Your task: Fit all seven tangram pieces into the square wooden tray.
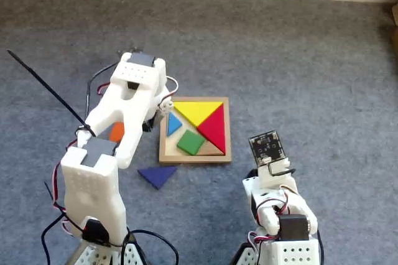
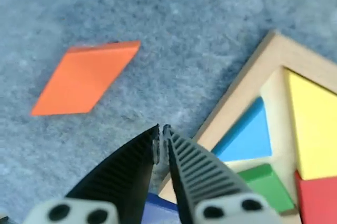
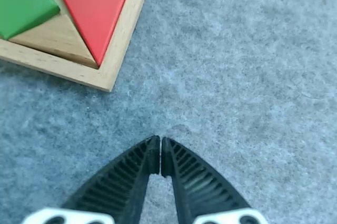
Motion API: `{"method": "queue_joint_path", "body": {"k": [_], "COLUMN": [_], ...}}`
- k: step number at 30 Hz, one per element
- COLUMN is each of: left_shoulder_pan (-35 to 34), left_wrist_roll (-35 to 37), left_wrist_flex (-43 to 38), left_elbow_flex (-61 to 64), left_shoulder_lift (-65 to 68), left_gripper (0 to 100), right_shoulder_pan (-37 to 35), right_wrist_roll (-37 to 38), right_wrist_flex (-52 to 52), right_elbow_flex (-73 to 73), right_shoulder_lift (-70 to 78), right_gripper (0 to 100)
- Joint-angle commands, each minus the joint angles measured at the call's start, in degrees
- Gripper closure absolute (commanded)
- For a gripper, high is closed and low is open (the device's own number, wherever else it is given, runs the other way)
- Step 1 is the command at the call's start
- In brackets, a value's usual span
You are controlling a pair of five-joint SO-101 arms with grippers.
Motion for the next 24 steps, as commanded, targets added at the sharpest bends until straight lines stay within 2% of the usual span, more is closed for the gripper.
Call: {"method": "queue_joint_path", "body": {"k": [1,5,12,20,24], "left_shoulder_pan": [4.35,6.81,6.90,6.99,6.81], "left_wrist_roll": [-0.88,-0.88,-0.97,-0.97,-0.97], "left_wrist_flex": [-0.79,-0.79,-1.58,-14.86,-17.23], "left_elbow_flex": [-0.22,-0.75,-2.86,3.38,4.18], "left_shoulder_lift": [-3.38,-3.47,-3.30,-3.30,-3.30], "left_gripper": [94,94,94,94,94], "right_shoulder_pan": [0.66,0.66,0.66,0.66,0.66], "right_wrist_roll": [0.09,0.09,0.09,0.09,0.09], "right_wrist_flex": [-1.10,-1.10,-1.10,-1.10,-1.10], "right_elbow_flex": [6.46,6.46,6.46,6.46,6.46], "right_shoulder_lift": [-1.01,-1.01,-1.01,-1.01,-1.01], "right_gripper": [97.4,97.4,97.4,97.4,97.4]}}
